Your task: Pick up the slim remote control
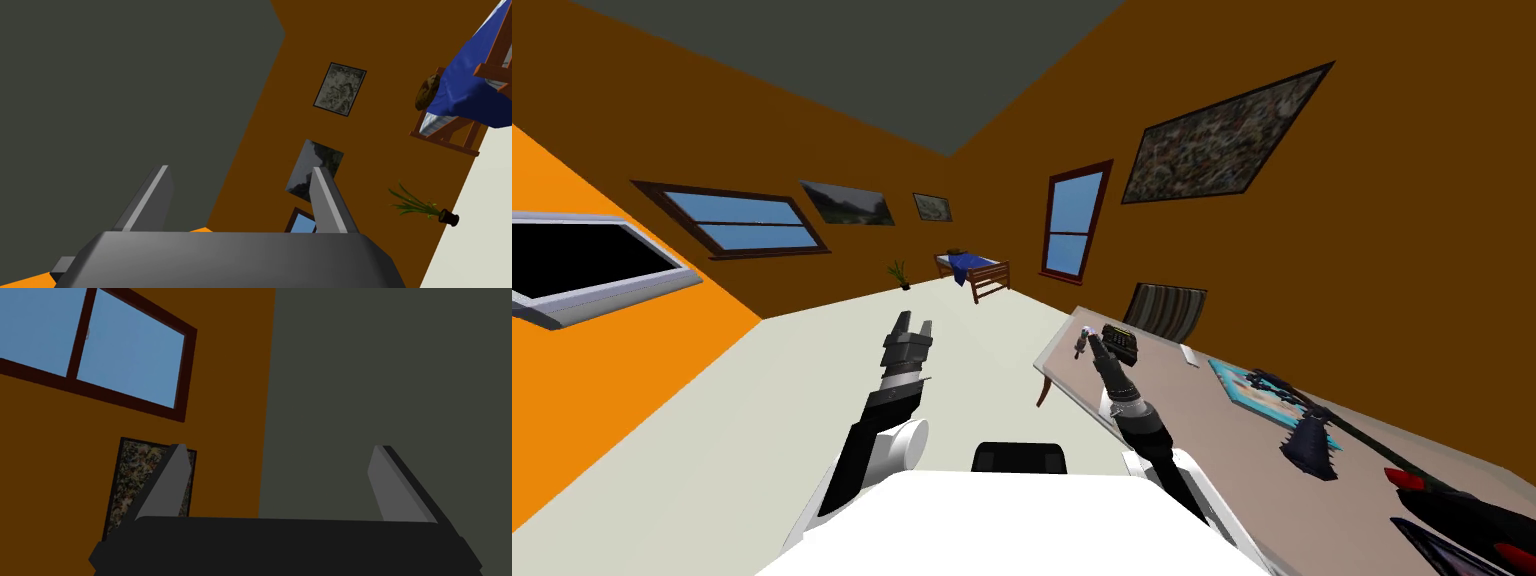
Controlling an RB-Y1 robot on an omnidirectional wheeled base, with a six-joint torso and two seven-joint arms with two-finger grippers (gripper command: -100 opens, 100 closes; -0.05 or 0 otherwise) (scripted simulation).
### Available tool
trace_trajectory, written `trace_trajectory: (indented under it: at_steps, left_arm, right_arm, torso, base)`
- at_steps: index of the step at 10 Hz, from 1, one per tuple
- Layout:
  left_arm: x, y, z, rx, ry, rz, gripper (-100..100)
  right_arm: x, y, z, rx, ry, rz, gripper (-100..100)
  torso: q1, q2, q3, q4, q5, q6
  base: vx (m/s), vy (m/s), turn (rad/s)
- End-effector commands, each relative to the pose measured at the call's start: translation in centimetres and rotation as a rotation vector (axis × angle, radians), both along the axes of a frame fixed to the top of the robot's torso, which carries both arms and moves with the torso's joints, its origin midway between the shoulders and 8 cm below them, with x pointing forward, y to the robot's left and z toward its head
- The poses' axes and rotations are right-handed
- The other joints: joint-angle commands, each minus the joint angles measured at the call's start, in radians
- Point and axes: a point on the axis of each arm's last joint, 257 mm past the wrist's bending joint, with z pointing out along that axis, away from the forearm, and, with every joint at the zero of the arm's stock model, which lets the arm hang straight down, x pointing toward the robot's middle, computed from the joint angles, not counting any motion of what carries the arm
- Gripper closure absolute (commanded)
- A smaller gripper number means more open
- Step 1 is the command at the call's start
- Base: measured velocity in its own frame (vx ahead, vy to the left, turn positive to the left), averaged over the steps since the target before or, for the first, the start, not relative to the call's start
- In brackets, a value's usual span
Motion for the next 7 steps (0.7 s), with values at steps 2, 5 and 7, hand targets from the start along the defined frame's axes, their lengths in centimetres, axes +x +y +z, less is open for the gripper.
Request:
trace_trajectory:
  at_steps: [2,5,7]
  left_arm:
    - [0.0,0.0,0.0,0.0,0.0,0.0,0]
    - [0.0,0.0,0.0,0.0,0.0,0.0,0]
    - [0.0,0.0,0.0,0.0,0.0,0.0,0]
  right_arm:
    - [0.1,0.9,-5.3,-0.172,0.085,-0.015,-100]
    - [-0.4,1.4,-10.8,-0.344,0.168,-0.018,-100]
    - [-1.0,1.7,-13.8,-0.457,0.203,-0.013,-100]
  torso:
    - [-0.001,0.0,0.0,0.0,0.0,0.0]
    - [-0.002,-0.001,-0.001,0.0,0.0,0.0]
    - [-0.002,-0.001,0.0,0.0,0.0,0.0]
  base:
    - [-0.049,0.037,0.169]
    - [-0.04,0.031,0.174]
    - [-0.03,0.025,0.118]
